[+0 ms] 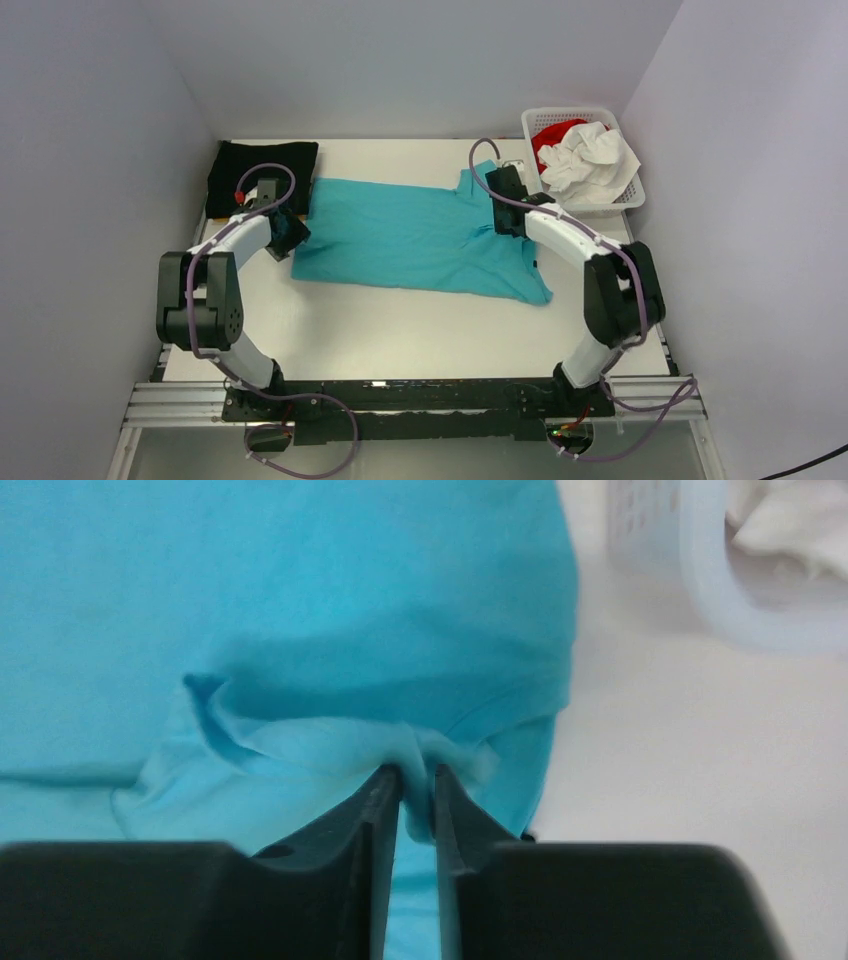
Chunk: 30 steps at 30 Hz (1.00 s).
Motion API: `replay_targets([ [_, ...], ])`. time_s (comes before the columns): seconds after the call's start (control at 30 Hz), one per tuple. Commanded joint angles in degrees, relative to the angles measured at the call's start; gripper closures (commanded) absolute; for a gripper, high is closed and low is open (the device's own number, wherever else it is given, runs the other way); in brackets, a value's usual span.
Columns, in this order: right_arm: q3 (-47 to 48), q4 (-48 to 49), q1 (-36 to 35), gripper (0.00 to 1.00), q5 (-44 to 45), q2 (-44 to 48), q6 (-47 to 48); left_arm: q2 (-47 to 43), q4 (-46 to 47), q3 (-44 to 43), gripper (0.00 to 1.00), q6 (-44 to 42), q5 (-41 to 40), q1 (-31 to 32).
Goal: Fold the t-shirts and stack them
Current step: Fold the flattened tshirt in 1/3 of the way
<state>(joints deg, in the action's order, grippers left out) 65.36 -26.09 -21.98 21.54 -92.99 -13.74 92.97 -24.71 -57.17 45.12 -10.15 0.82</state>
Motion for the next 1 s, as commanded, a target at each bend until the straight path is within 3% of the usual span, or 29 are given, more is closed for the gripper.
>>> replay_targets([
  [0.0, 8.22, 2.36, 0.78, 0.62, 9.31, -6.95, 0.49, -1.33, 0.3, -3.05, 0.28, -1.43, 0.3, -0.27],
  [0.1, 12.22, -1.52, 0.82, 0.38, 15.9, -10.0, -3.82, -4.71, 0.28, -2.55, 0.03, -1.78, 1.26, -0.29],
  [0.2, 11.76, -4.42, 0.8, 0.24, 18.92, -8.94, -7.76, -9.19, 0.59, -0.89, 0.0, -2.22, 2.49, -0.22],
  [0.27, 8.11, -2.75, 0.86, 0.02, 15.42, -5.54, -8.29, -11.2, 0.24, 0.03, 0.01, -2.67, 4.17, -0.12],
  [0.43, -6.08, 5.52, 0.83, 0.0, -7.62, 6.56, -9.4, -13.13, 6.14, 3.89, 0.01, -5.26, 13.3, 2.02],
  [0.53, -12.0, 13.49, 0.75, 0.0, -19.41, 8.28, -11.46, -10.16, 9.93, 4.33, 0.01, -6.25, 18.26, 4.77],
  [0.77, -11.68, 11.59, 0.91, 0.0, -18.2, -0.74, -13.97, 2.55, 7.3, -0.59, 0.01, -7.53, 17.93, 5.98],
  [0.97, -15.66, 8.97, 0.76, 0.0, -20.59, 0.8, -13.88, 3.03, 5.93, 3.91, 0.01, -7.66, 15.99, 5.95],
])
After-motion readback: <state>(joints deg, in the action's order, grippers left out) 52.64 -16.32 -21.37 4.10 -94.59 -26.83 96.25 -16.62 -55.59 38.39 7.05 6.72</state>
